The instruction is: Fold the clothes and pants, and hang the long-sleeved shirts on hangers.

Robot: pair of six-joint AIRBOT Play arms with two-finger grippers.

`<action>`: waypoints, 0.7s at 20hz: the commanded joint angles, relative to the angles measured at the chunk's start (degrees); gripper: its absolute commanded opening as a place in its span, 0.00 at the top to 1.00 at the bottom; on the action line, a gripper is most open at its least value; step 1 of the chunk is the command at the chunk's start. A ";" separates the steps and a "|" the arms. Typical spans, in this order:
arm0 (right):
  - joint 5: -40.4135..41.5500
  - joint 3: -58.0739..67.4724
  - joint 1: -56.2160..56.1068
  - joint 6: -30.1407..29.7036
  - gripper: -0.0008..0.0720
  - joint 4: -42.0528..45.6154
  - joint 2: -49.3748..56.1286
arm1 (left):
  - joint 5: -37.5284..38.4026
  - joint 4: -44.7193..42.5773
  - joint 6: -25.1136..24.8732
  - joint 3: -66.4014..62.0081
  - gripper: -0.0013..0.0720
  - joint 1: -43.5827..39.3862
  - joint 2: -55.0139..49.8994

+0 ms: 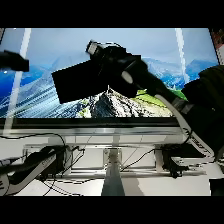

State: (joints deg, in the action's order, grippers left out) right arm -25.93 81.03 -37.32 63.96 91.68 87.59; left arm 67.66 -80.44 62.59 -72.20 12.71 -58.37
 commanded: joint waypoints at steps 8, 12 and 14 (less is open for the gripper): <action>-10.78 2.93 8.52 7.82 0.96 -1.90 -3.17 | -0.15 29.49 1.53 34.21 0.14 17.66 -7.82; -10.71 2.95 8.52 7.82 0.96 -1.88 -2.91 | -2.62 34.88 -2.32 34.42 0.10 17.64 -17.18; -10.71 2.95 8.52 7.80 0.96 -1.88 -2.91 | -5.07 39.65 -6.64 34.42 0.10 17.64 -21.38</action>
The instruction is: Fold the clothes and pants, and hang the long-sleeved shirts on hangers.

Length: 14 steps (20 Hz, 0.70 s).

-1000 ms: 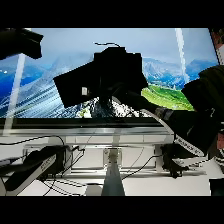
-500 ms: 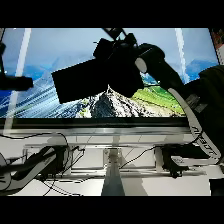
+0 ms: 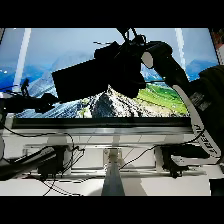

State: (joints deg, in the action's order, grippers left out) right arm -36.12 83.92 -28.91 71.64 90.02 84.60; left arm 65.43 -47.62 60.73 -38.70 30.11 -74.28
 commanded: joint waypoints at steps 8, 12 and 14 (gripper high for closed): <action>0.04 0.07 0.13 0.11 0.96 -0.02 0.09 | -6.51 34.47 -23.41 0.68 0.75 0.24 -15.54; 2.32 0.13 1.09 0.28 0.96 1.53 0.04 | -2.58 43.98 -26.27 -2.99 0.97 0.24 -15.10; 5.97 0.13 3.34 3.37 0.96 1.46 -0.07 | -1.75 44.72 -25.05 -7.19 0.97 0.24 -13.38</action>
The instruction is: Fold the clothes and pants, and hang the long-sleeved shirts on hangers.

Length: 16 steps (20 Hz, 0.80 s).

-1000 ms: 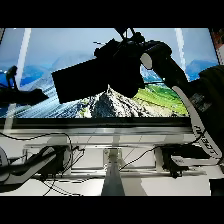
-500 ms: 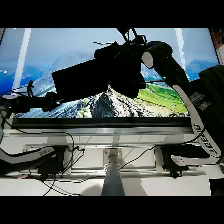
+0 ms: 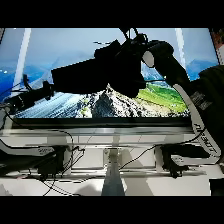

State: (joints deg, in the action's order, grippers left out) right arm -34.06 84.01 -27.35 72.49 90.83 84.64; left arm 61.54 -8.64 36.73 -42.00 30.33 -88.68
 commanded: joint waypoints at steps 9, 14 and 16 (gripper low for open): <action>8.41 0.04 17.97 13.33 0.96 0.48 -7.08 | -9.60 -13.35 7.67 -22.25 0.97 0.00 16.41; 8.41 0.04 30.45 24.37 0.96 0.39 -11.43 | -22.47 -45.18 27.85 -30.25 0.97 0.44 22.56; 8.24 0.04 34.53 26.05 0.96 0.24 -13.64 | -26.14 -49.31 31.91 -34.64 0.98 0.74 22.77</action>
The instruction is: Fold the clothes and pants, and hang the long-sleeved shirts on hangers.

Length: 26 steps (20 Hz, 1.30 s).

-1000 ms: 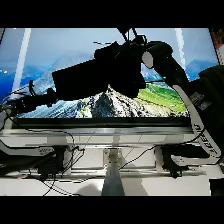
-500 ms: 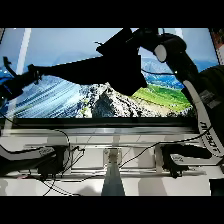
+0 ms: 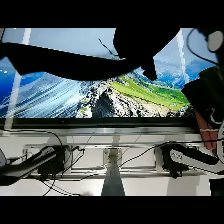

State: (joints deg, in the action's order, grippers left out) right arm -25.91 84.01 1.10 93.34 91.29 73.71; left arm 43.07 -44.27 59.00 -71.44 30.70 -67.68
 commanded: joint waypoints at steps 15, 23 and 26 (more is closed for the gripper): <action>-50.38 -35.71 12.07 0.85 0.96 -0.11 -27.32 | 21.16 -50.77 8.46 8.57 0.97 3.69 -4.48; -64.26 -47.89 12.07 -0.02 0.96 -7.48 -32.28 | 16.90 -60.52 8.09 15.13 0.97 3.67 -6.56; -64.26 -49.62 12.07 -0.02 0.96 -7.45 -32.28 | 15.30 -60.72 8.09 15.13 0.97 3.69 -6.56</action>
State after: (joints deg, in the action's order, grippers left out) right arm -87.92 36.71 13.13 93.41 85.14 41.82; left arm 60.05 -103.53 67.24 -56.77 34.33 -74.04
